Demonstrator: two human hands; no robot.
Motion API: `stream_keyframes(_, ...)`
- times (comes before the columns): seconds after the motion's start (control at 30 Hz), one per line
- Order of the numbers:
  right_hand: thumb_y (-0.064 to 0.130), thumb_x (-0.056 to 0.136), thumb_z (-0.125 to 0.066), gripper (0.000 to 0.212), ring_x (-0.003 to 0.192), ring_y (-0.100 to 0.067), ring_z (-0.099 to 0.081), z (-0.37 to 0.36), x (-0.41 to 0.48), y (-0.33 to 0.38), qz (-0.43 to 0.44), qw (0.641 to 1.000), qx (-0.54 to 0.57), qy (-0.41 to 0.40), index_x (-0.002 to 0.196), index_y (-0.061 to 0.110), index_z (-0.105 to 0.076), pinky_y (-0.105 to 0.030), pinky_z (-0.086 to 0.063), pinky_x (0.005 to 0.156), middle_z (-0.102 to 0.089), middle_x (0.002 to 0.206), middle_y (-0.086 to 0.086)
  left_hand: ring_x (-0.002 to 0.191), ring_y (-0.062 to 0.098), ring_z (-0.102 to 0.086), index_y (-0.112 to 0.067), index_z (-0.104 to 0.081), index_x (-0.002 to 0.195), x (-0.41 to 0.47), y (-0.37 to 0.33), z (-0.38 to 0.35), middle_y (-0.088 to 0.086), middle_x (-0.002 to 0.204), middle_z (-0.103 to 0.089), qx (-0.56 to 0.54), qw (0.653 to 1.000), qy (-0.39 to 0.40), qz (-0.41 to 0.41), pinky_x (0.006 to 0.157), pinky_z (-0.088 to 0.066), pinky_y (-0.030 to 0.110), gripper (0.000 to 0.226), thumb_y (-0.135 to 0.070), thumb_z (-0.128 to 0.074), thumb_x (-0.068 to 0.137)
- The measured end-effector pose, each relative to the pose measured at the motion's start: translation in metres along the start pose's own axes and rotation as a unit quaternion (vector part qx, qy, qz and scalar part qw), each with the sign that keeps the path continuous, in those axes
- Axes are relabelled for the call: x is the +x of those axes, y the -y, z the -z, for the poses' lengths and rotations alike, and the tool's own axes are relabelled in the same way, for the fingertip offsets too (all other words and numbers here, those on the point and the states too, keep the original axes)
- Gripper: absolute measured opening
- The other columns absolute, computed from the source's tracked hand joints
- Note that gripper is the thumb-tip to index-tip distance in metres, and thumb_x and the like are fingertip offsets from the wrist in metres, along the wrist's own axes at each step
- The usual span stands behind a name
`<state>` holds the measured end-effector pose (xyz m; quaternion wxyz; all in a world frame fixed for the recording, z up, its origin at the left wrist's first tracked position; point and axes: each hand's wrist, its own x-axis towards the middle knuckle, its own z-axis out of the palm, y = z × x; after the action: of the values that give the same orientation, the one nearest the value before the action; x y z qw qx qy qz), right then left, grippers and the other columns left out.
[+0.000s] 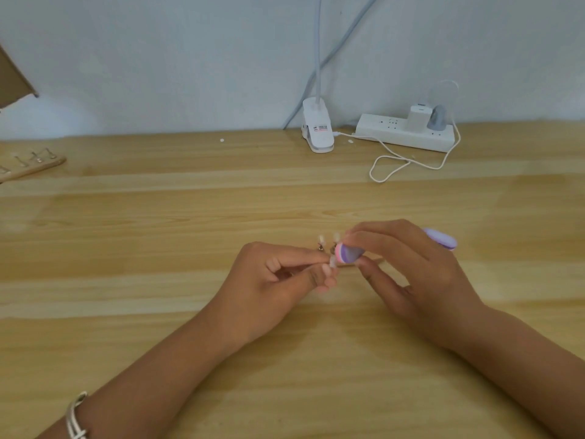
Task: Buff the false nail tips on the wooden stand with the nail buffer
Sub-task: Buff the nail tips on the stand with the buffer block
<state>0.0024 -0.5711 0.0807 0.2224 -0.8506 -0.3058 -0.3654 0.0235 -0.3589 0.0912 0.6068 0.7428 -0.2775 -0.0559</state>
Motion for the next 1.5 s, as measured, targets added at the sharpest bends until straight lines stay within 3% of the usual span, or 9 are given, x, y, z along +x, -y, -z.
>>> stream_keyframes(0.3, 0.001, 0.094, -0.056, 0.02, 0.101, -0.018, -0.064, -0.003, -0.001, 0.007, -0.008, 1.0, 0.012, -0.002, 0.109, 0.001, -0.069, -0.011, -0.034, 0.098, -0.069, 0.105, -0.004, 0.071, 0.014, -0.073, -0.004, -0.075, 0.092, 0.0, -0.006, -0.001, 0.009, 0.078, -0.075, -0.06, 0.998, 0.016, 0.021, 0.058, -0.048, 0.01, 0.016, -0.012, -0.061, 0.088)
stream_keyframes(0.53, -0.006, 0.091, -0.063, 0.023, 0.097, -0.02, -0.065, -0.003, -0.001, 0.011, 0.025, 1.0, 0.001, -0.009, 0.11, 0.006, -0.069, -0.014, -0.039, 0.095, -0.069, 0.106, -0.007, 0.071, 0.016, -0.072, -0.007, -0.073, 0.088, -0.001, -0.008, -0.002, 0.011, 0.079, -0.074, -0.06, 0.996, 0.053, 0.042, 0.057, -0.049, 0.014, 0.015, -0.011, -0.06, 0.093)
stream_keyframes(0.67, -0.006, 0.087, -0.066, 0.021, 0.09, -0.023, -0.068, 0.001, 0.0, 0.004, -0.016, 1.0, -0.003, -0.022, 0.107, 0.0, -0.071, -0.017, -0.046, 0.089, -0.071, 0.1, -0.007, 0.075, 0.019, -0.073, -0.012, -0.072, 0.089, -0.002, -0.005, -0.002, 0.005, 0.081, -0.074, -0.035, 0.996, 0.06, 0.057, 0.055, -0.049, 0.028, 0.018, -0.019, -0.056, 0.093)
stream_keyframes(0.83, -0.004, 0.093, -0.061, 0.025, 0.096, -0.02, -0.065, -0.003, -0.001, 0.015, 0.049, 0.999, -0.011, -0.009, 0.114, 0.008, -0.067, -0.017, -0.044, 0.091, -0.071, 0.104, -0.008, 0.074, 0.019, -0.071, -0.016, -0.07, 0.089, -0.001, -0.002, 0.0, 0.003, 0.08, -0.073, -0.015, 0.996, 0.08, 0.039, 0.055, -0.048, 0.027, 0.021, -0.015, -0.05, 0.095)
stream_keyframes(0.97, -0.006, 0.088, -0.065, 0.019, 0.089, -0.022, -0.069, 0.004, 0.002, 0.005, -0.006, 0.999, -0.028, -0.019, 0.105, 0.0, -0.073, -0.018, -0.047, 0.086, -0.071, 0.099, -0.006, 0.065, 0.015, -0.061, -0.011, -0.065, 0.083, 0.0, -0.002, 0.001, 0.001, 0.069, -0.065, -0.046, 0.996, 0.07, 0.039, 0.053, -0.045, 0.03, 0.022, -0.017, -0.048, 0.095)
stream_keyframes(1.07, 0.004, 0.095, -0.061, 0.018, 0.096, -0.015, -0.063, 0.002, 0.0, 0.012, 0.011, 1.0, 0.015, -0.022, 0.112, 0.004, -0.068, -0.012, -0.04, 0.095, -0.07, 0.102, -0.003, 0.061, 0.014, -0.054, -0.012, -0.063, 0.081, 0.001, -0.004, -0.002, 0.004, 0.065, -0.056, -0.062, 0.994, 0.079, 0.042, 0.051, -0.044, 0.032, 0.023, -0.017, -0.046, 0.095)
stream_keyframes(1.23, -0.005, 0.092, -0.063, 0.026, 0.094, -0.024, -0.067, 0.001, -0.002, 0.007, 0.057, 0.998, -0.021, -0.011, 0.114, 0.008, -0.066, -0.024, -0.049, 0.088, -0.07, 0.105, -0.009, 0.058, 0.015, -0.046, -0.01, -0.057, 0.079, 0.001, -0.01, 0.003, 0.0, 0.063, -0.043, -0.11, 0.984, 0.117, 0.081, 0.05, -0.041, 0.029, 0.022, -0.016, -0.043, 0.095)
stream_keyframes(1.33, -0.003, 0.093, -0.062, 0.024, 0.099, -0.022, -0.065, 0.004, -0.002, 0.003, 0.027, 0.999, 0.005, -0.022, 0.116, 0.007, -0.065, -0.022, -0.047, 0.093, -0.068, 0.109, -0.009, 0.058, 0.014, -0.045, -0.008, -0.054, 0.08, 0.002, -0.01, 0.002, -0.001, 0.063, -0.042, -0.121, 0.98, 0.128, 0.097, 0.052, -0.04, 0.03, 0.024, -0.014, -0.041, 0.099)
stream_keyframes(1.5, -0.004, 0.097, -0.055, 0.024, 0.104, -0.022, -0.062, -0.003, -0.002, 0.012, 0.085, 0.996, 0.008, -0.008, 0.118, 0.007, -0.06, -0.023, -0.043, 0.1, -0.069, 0.113, -0.012, 0.059, 0.015, -0.048, -0.001, -0.055, 0.086, 0.0, -0.009, 0.003, 0.0, 0.064, -0.043, -0.145, 0.972, 0.154, 0.105, 0.052, -0.043, 0.03, 0.022, -0.016, -0.043, 0.097)
